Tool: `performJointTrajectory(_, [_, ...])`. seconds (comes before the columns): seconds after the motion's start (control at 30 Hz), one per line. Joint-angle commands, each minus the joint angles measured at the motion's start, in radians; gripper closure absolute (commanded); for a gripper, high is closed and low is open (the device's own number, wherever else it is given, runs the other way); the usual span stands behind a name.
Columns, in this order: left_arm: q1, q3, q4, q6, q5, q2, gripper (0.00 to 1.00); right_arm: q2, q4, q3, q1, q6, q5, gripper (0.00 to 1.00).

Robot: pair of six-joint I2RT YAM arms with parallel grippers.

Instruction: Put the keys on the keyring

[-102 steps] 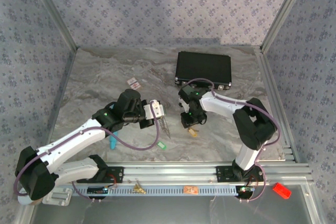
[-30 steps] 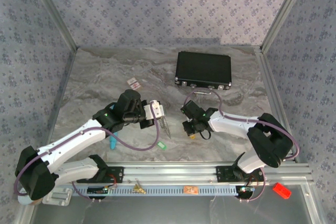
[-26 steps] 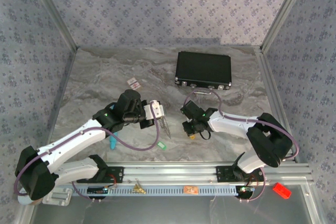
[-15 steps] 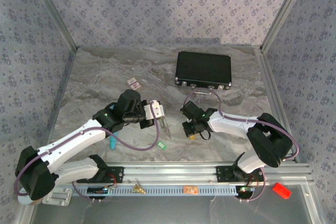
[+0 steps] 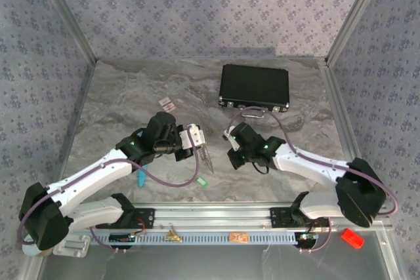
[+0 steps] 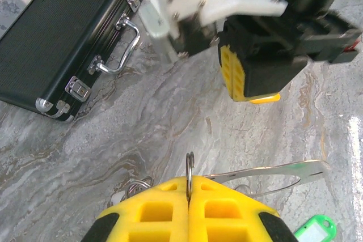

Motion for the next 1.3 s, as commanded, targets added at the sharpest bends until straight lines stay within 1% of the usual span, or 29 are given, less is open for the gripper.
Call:
performJointTrajectory(0.0, [0.001,0.011,0.028,-0.034,-0.002,-0.012,1.00,-0.071,0.019,-0.004,-0.007,-0.194,-0.159,1.00])
performJointTrajectory(0.07, [0.001,0.014,0.016,-0.036,-0.001,-0.010,1.00,-0.114,0.036,0.000,-0.020,-0.230,-0.256,1.00])
performJointTrajectory(0.13, [0.001,0.019,0.004,-0.036,0.006,-0.008,1.00,-0.150,0.053,0.003,-0.023,-0.254,-0.324,1.00])
performJointTrajectory(0.3, [-0.001,0.022,-0.020,-0.027,0.037,-0.002,1.00,-0.180,-0.017,0.065,-0.023,-0.331,-0.407,1.00])
performJointTrajectory(0.5, [-0.004,0.025,-0.015,-0.015,0.084,0.010,1.00,-0.152,-0.068,0.153,-0.026,-0.367,-0.485,1.00])
performJointTrajectory(0.7, [-0.007,0.024,0.004,-0.018,0.110,0.017,1.00,-0.112,-0.063,0.199,-0.025,-0.366,-0.496,1.00])
performJointTrajectory(1.27, [-0.013,0.028,0.023,-0.020,0.130,0.032,1.00,-0.034,-0.008,0.251,-0.006,-0.342,-0.418,1.00])
